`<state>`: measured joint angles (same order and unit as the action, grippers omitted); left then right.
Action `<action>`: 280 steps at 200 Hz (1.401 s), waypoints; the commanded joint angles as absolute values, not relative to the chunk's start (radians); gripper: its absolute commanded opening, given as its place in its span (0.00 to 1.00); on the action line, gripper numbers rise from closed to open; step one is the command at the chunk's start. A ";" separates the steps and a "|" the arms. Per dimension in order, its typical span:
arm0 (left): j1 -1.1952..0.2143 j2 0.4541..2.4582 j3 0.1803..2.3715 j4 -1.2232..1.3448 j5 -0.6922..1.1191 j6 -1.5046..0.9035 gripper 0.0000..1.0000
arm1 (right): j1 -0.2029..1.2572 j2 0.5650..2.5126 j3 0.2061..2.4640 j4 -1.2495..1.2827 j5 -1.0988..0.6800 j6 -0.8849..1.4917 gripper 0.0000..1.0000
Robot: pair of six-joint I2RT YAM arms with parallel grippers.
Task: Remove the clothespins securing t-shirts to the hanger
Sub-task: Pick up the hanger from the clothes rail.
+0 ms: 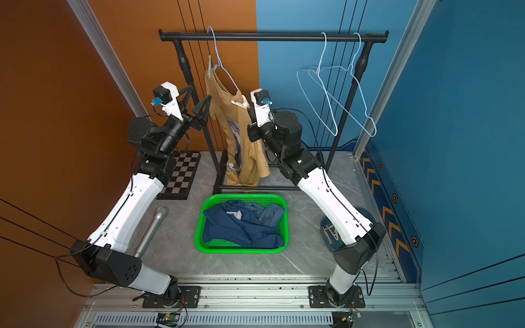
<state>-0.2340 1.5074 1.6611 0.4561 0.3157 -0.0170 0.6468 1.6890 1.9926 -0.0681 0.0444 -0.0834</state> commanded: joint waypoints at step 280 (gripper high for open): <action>-0.229 1.526 1.708 0.480 0.343 -0.079 0.72 | 0.640 1.582 1.965 0.039 -0.007 -0.145 0.00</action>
